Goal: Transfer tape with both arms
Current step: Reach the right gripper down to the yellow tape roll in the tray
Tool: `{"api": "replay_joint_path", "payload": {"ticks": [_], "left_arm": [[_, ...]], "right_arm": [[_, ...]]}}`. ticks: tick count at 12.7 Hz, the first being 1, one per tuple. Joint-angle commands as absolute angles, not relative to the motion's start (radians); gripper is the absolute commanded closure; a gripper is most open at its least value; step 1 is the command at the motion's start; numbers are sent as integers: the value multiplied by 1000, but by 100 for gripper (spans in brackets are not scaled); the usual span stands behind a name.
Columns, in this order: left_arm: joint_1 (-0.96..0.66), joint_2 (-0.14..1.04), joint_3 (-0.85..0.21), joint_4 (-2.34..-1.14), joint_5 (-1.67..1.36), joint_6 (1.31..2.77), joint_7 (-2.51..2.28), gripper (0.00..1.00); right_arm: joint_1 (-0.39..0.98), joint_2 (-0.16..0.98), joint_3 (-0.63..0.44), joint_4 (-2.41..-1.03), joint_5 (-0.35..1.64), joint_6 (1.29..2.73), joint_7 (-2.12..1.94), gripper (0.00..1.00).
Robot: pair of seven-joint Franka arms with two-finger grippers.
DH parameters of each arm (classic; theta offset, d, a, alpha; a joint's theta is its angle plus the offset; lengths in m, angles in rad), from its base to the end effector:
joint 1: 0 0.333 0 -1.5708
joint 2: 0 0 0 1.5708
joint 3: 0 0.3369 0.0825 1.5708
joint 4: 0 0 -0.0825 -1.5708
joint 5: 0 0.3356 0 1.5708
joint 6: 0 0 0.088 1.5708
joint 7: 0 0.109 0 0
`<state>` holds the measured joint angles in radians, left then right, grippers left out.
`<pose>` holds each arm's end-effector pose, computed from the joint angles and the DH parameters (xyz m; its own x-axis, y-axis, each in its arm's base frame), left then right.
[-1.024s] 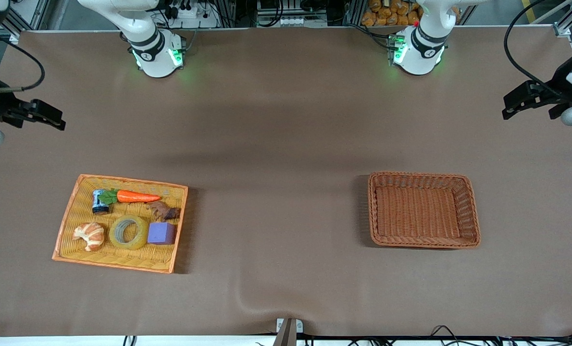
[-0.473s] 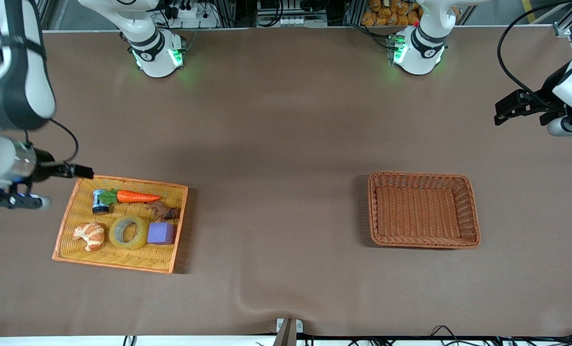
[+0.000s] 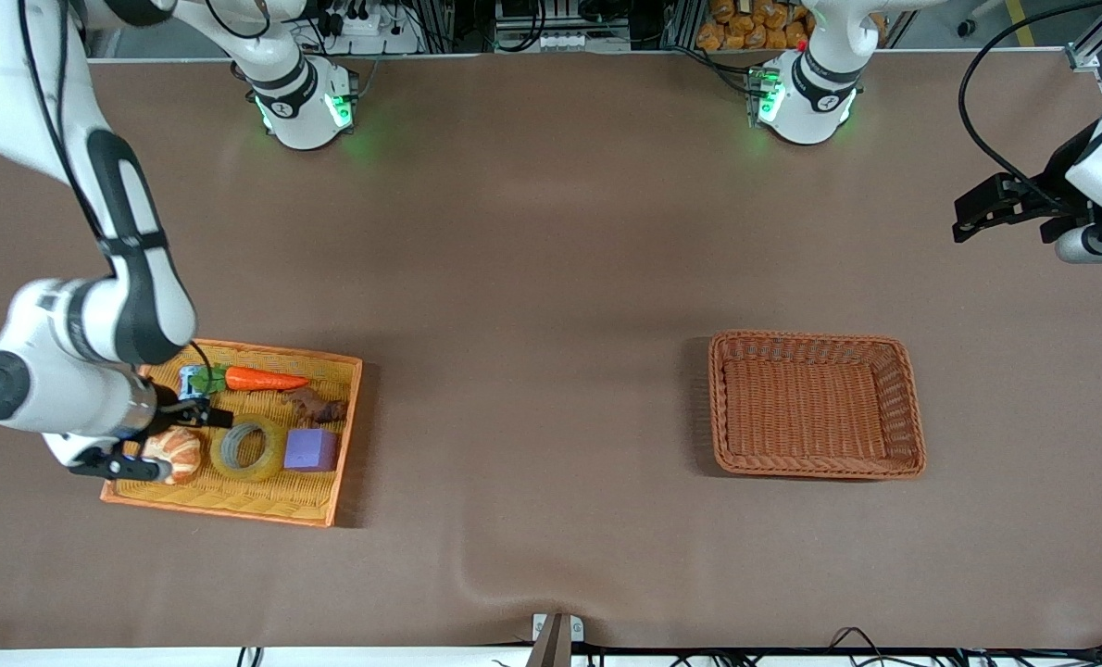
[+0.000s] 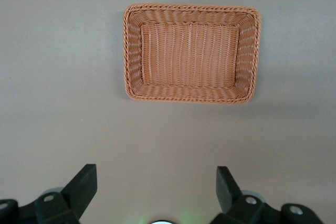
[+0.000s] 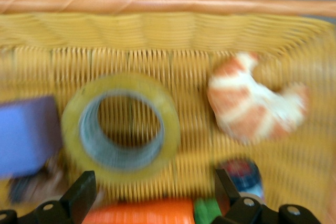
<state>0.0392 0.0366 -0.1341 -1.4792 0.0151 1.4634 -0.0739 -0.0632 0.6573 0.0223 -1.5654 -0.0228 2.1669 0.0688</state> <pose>0.5054 -0.0447 0.6542 0.9985 -0.0194 -0.0511 -0.0202 -0.9997 -0.0140 0.6691 -0.0309 0.2976 0.9934 -0.1006 -0.0551 -0.1002 -0.9949 0.0083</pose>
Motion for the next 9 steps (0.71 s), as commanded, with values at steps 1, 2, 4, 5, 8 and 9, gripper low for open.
{"api": "replay_joint_path", "payload": {"ticks": [1, 2, 4, 5, 8, 9], "left_arm": [[37, 48, -133, -1462, 32, 1463, -52, 0], [37, 48, -133, -1462, 32, 1463, -52, 0], [37, 52, -133, -1462, 32, 1463, -52, 0], [37, 52, -133, -1462, 32, 1463, -52, 0], [37, 54, -133, -1460, 32, 1463, -51, 0], [37, 52, -133, -1460, 32, 1463, -52, 0]], "right_arm": [[-64, 704, 31, -1536, -29, 2190, 75, 0], [-64, 724, 31, -1536, -29, 2215, 75, 6], [-71, 733, 31, -1545, -26, 2238, 77, 72], [-74, 733, 31, -1546, -20, 2238, 77, 89], [-74, 732, 31, -1546, -18, 2237, 78, 92], [-74, 732, 31, -1548, -18, 2237, 78, 92]]}}
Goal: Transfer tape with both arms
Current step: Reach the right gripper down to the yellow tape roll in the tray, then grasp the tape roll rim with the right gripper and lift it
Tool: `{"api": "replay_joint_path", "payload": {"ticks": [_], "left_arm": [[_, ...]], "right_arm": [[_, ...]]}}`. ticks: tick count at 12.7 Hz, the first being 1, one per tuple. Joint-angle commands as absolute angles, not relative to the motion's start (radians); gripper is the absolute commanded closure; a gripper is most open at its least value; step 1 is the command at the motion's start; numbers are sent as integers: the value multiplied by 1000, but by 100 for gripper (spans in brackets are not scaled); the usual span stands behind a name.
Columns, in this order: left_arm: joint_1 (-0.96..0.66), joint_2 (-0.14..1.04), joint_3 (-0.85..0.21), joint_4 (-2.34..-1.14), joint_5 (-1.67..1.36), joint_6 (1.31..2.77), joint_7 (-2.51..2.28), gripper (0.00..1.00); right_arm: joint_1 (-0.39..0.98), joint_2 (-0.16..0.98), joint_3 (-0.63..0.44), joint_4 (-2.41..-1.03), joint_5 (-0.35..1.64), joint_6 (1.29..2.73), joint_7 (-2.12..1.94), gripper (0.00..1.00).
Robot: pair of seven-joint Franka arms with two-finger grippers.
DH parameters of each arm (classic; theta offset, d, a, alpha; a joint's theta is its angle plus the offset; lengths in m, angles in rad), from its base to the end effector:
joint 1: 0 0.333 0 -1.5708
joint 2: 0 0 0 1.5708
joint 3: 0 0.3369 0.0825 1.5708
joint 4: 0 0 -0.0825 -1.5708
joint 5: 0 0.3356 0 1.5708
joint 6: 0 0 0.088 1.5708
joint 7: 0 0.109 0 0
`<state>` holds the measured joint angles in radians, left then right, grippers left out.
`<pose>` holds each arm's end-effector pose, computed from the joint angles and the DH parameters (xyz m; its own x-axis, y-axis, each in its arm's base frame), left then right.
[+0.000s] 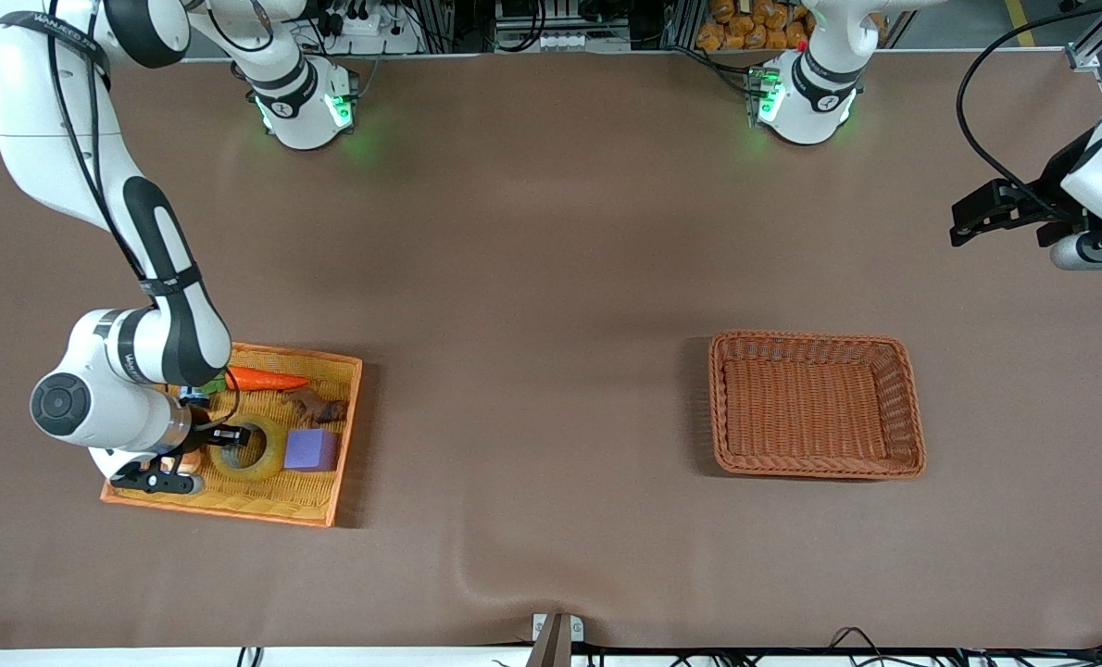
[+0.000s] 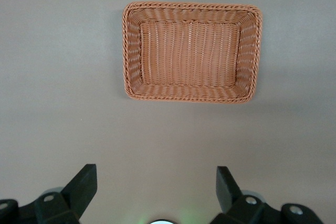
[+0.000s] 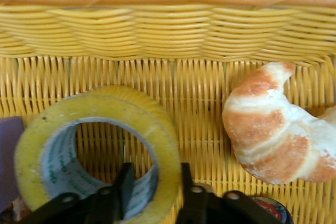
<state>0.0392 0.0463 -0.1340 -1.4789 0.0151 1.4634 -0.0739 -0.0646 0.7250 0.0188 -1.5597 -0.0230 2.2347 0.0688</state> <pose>0.5085 -0.0445 0.6494 0.9980 -0.0193 -0.0605 -0.0202 -0.9997 -0.0134 0.6744 -0.0339 0.2599 0.9933 -0.1043 -0.0494 -0.1040 -0.9945 0.0083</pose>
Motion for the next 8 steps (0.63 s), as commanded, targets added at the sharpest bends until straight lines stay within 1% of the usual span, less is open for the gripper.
{"api": "replay_joint_path", "payload": {"ticks": [1, 2, 3, 6, 8], "left_arm": [[37, 54, -132, -1459, 32, 1463, -52, 0], [37, 54, -132, -1454, 32, 1463, -52, 0], [37, 54, -132, -1454, 32, 1463, -52, 0], [37, 60, -132, -1451, 32, 1463, -54, 0], [37, 60, -132, -1450, 32, 1463, -54, 0]], "right_arm": [[-74, 727, 31, -1546, -18, 2235, 78, 98], [-80, 712, 32, -1543, -18, 2229, 78, 100], [-83, 677, 32, -1545, -18, 2218, 77, 100], [-93, 527, 31, -1528, -20, 2131, -15, 100], [-81, 453, 38, -1529, -17, 2021, -32, 100]]}}
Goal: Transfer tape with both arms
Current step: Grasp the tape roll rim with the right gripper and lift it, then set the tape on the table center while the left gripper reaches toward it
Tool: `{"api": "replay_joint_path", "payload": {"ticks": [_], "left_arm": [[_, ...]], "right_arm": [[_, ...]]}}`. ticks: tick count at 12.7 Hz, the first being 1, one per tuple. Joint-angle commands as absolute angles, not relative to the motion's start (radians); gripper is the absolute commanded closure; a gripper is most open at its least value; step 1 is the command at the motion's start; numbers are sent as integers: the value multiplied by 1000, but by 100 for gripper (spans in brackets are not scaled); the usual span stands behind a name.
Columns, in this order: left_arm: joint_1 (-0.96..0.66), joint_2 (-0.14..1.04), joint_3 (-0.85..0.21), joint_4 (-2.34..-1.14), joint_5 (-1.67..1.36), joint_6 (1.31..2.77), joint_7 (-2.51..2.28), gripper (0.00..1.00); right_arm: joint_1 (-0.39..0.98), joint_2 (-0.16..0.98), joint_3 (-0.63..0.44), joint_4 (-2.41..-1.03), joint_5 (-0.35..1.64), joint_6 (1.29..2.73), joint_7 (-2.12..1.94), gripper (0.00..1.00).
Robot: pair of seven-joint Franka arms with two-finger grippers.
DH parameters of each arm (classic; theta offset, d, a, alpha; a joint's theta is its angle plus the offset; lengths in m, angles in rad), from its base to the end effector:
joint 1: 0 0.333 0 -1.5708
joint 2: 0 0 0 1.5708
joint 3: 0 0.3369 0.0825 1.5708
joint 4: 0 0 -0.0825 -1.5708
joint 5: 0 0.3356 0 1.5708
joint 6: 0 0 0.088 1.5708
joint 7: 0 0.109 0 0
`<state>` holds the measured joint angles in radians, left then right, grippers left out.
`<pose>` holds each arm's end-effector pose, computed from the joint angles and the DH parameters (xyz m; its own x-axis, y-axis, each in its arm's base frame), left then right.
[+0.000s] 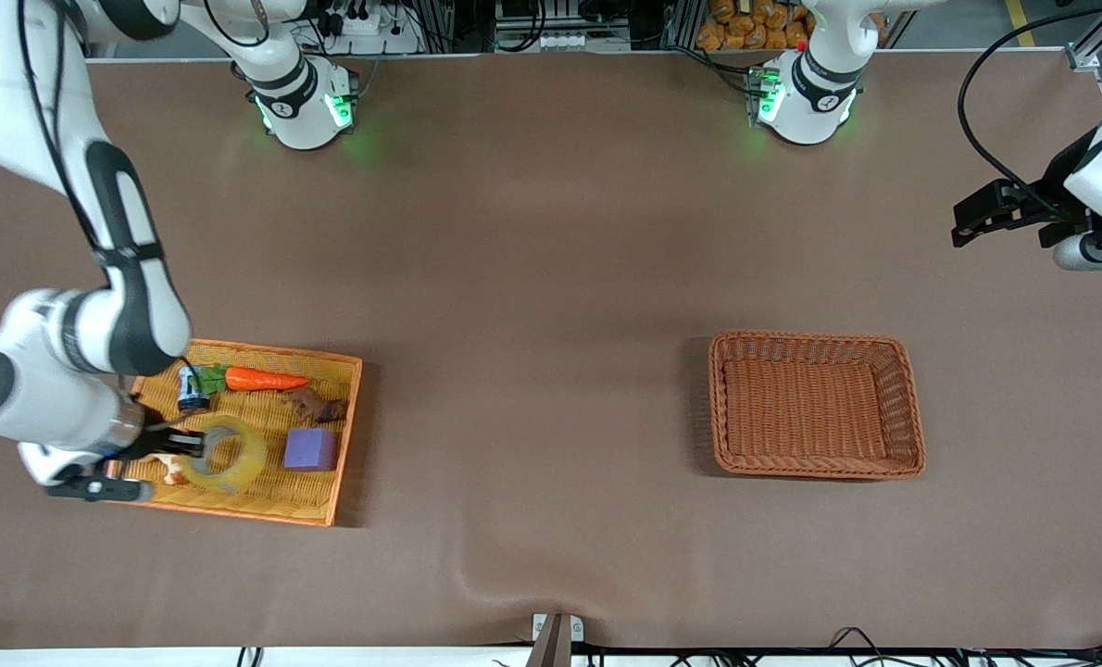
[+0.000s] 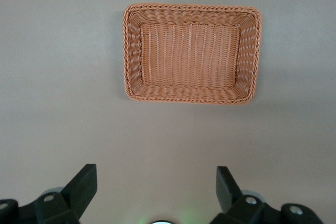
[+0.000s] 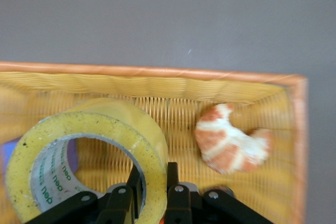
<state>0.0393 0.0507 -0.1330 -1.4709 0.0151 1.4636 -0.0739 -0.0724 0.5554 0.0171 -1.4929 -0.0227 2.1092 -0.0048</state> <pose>0.5101 -0.0439 0.6505 0.9982 -0.0183 -0.0567 -0.0190 -0.9997 -0.0126 0.6770 -0.0408 0.3914 0.9973 -0.0419 0.0609 -0.0426 -0.9990 0.0114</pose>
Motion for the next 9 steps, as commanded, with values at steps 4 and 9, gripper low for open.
{"api": "replay_joint_path", "payload": {"ticks": [4, 9], "left_arm": [[37, 67, -132, -1440, 32, 1463, -54, 0], [37, 69, -132, -1439, 32, 1463, -55, 0]], "right_arm": [[24, 434, 109, -1526, 84, 1882, 271, 96], [345, 532, 106, -1526, 115, 2069, 827, 92]]}}
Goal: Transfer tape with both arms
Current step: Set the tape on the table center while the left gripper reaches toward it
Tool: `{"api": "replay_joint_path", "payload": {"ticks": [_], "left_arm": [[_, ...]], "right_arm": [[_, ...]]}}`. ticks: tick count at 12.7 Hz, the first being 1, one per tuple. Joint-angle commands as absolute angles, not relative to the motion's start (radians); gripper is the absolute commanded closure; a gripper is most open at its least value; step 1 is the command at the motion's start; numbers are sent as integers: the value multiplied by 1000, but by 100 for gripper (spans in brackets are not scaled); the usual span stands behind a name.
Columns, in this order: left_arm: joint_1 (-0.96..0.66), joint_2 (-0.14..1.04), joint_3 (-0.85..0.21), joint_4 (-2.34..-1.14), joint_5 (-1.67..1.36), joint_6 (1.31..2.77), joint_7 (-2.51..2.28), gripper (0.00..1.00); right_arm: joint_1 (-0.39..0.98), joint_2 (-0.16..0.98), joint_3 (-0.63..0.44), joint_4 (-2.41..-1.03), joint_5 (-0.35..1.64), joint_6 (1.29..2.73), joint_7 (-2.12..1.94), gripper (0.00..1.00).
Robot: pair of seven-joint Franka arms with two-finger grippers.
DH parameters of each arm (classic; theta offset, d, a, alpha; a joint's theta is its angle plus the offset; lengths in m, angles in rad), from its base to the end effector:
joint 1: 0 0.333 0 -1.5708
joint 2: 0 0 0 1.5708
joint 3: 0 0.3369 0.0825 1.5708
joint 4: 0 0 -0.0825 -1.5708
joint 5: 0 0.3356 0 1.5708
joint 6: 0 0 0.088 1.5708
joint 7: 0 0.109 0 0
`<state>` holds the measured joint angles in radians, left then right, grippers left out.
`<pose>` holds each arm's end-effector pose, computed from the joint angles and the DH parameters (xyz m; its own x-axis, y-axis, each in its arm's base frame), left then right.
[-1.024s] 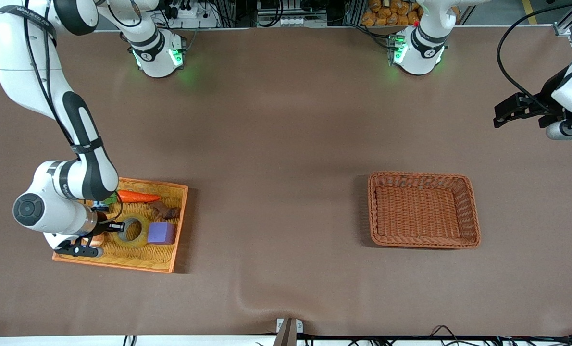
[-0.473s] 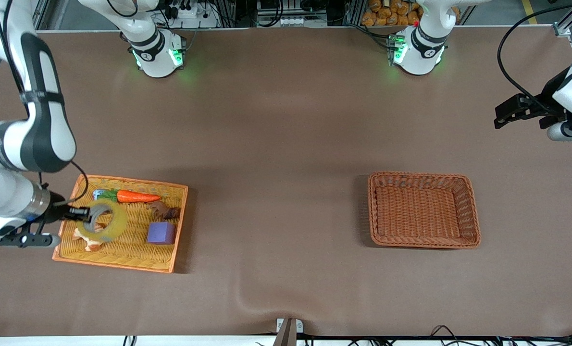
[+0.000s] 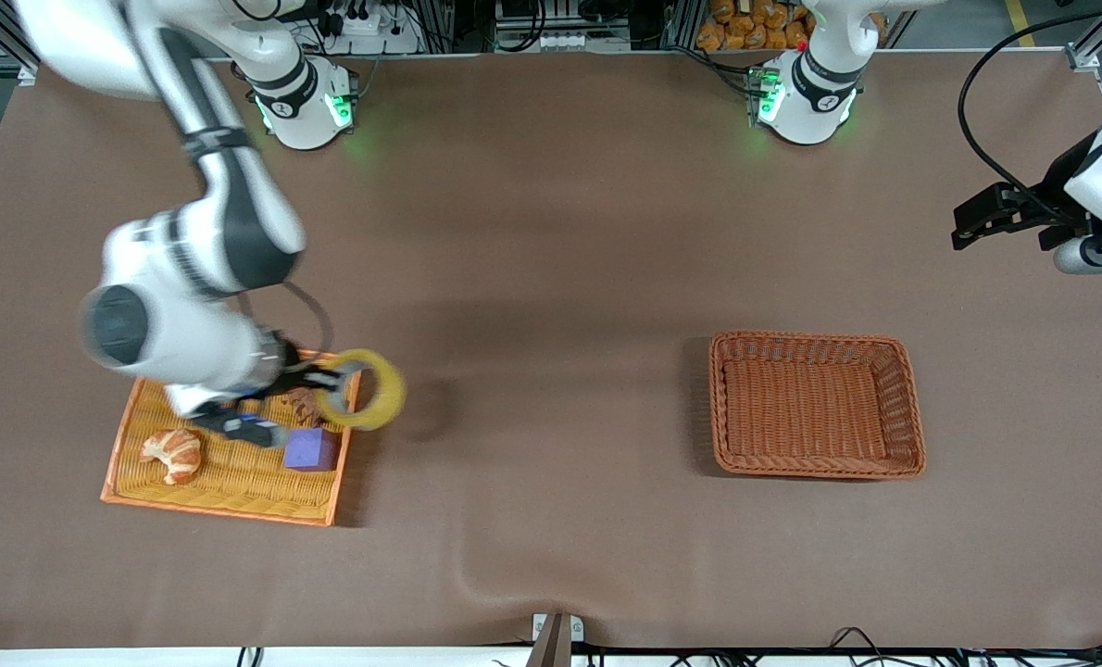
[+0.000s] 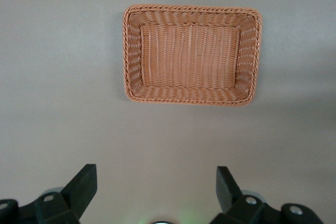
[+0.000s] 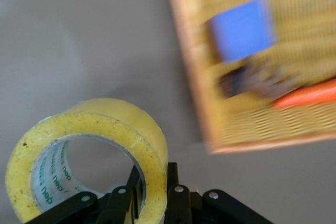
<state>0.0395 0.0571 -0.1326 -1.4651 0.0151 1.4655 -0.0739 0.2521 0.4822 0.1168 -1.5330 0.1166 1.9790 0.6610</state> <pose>0.5125 -0.0436 0.6498 0.9983 -0.0177 -0.0555 -0.0184 -0.9998 -0.0117 0.6098 0.2300 0.4138 0.9330 -0.3364 -0.1276 -0.3497 -0.9313 -0.1018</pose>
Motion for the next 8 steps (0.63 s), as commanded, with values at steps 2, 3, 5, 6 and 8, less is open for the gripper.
{"api": "replay_joint_path", "payload": {"ticks": [2, 3, 5, 6, 8], "left_arm": [[37, 71, -132, -1440, 32, 1465, -55, 0], [34, 78, -133, -1439, 31, 1465, -61, 0], [-9, 129, -141, -1401, 35, 1466, -71, 0], [-23, 136, -141, -1397, 34, 1466, -83, 0], [-44, 149, -141, -1396, 34, 1482, -116, 0]], "right_arm": [[447, 625, 104, -1526, 109, 2240, 938, 92], [490, 664, 98, -1528, 109, 2320, 972, 90], [526, 707, 91, -1531, 107, 2404, 999, 32], [516, 693, 80, -1529, 109, 2399, 999, 0], [480, 610, 51, -1532, 109, 2312, 982, 0]]}}
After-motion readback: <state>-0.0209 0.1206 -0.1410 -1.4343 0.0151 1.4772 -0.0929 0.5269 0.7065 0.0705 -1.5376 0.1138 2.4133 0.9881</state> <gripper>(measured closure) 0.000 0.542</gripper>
